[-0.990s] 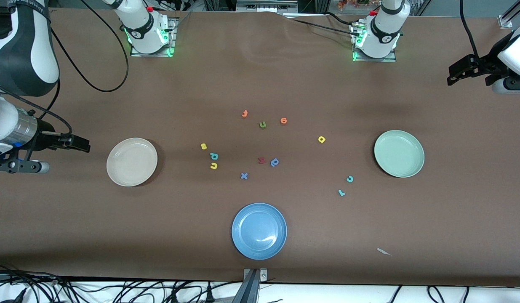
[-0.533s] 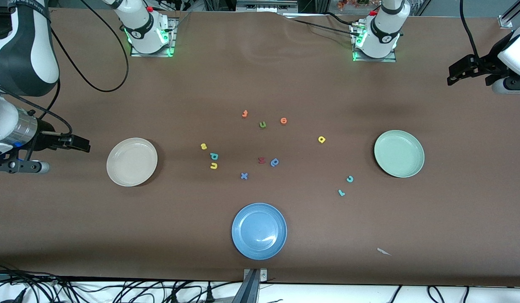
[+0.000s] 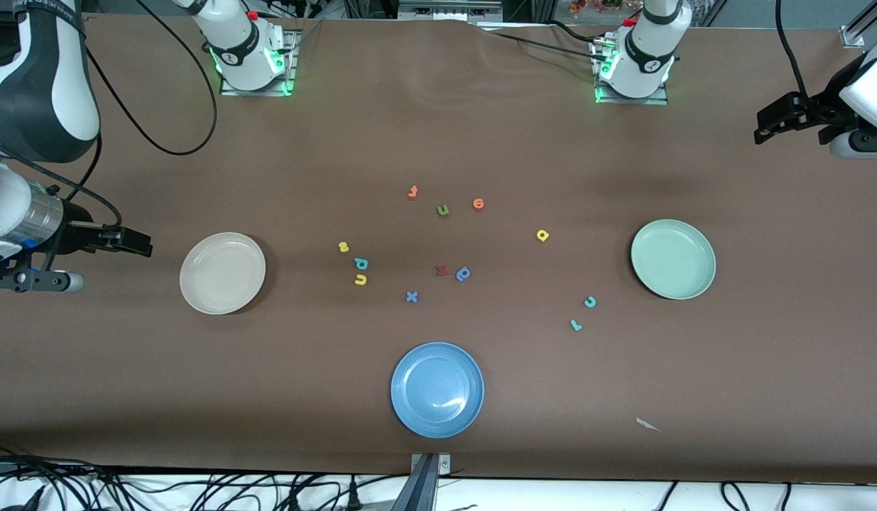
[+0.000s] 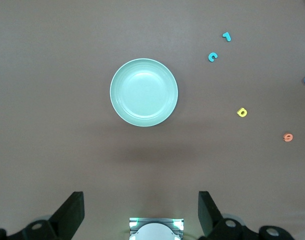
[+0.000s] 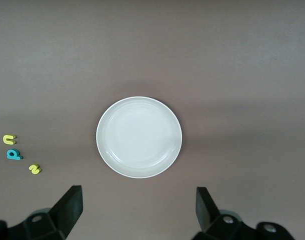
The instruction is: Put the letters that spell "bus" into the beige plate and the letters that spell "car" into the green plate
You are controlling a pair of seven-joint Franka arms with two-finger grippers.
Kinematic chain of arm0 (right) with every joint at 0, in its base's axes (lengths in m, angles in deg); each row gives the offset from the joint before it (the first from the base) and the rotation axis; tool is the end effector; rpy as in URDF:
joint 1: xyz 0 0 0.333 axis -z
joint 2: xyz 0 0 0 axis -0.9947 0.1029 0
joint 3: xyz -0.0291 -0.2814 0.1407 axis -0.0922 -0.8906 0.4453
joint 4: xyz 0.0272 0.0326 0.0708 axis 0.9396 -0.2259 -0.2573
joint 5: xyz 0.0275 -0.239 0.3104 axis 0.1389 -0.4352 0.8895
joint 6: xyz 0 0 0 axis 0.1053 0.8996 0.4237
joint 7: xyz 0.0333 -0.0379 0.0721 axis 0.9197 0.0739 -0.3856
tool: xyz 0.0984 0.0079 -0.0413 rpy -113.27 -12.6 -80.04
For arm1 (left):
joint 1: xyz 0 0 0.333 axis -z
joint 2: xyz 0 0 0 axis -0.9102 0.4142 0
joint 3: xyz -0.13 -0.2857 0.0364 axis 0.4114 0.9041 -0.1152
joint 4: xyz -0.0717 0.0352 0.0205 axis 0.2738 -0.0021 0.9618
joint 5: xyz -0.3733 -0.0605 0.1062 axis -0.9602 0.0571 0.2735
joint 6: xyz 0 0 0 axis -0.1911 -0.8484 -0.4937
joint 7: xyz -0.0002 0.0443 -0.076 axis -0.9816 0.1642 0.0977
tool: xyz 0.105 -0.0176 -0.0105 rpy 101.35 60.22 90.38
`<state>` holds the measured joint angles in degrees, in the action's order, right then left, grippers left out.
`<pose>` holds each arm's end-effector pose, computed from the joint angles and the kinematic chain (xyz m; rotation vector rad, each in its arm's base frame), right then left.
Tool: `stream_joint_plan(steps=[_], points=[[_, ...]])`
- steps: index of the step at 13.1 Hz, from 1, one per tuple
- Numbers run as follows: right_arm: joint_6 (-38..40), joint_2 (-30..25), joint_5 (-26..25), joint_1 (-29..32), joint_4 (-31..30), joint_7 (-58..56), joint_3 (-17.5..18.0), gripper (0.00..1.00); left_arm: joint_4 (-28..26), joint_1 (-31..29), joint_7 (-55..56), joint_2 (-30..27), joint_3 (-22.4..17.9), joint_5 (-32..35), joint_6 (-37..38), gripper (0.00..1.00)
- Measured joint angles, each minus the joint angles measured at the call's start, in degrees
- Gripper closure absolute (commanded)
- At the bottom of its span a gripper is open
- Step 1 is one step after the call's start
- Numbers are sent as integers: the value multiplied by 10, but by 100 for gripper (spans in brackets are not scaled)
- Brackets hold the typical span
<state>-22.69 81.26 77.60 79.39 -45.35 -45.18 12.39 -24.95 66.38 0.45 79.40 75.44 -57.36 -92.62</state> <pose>0.6470 0.0102 0.4928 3.1112 -0.0880 -0.1128 0.5146 -0.0050 0.6252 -3.1151 -0.0056 0.2231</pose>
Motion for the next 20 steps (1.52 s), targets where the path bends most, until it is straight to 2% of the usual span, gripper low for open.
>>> stream_joint_plan(steps=[5, 9, 17, 20], points=[[0, 0, 0, -5, 0, 1, 3, 0, 0, 0, 0, 0, 0, 0, 0, 0], [0, 3, 0, -49, 0, 31, 6, 0, 0, 0, 0, 0, 0, 0, 0, 0], [-42, 95, 3, -165, -2, 68, 10, 1, 1, 0, 0, 0, 0, 0, 0, 0], [-74, 119, 4, -211, -33, 82, 11, 1, 1, 0, 0, 1, 0, 0, 0, 0]])
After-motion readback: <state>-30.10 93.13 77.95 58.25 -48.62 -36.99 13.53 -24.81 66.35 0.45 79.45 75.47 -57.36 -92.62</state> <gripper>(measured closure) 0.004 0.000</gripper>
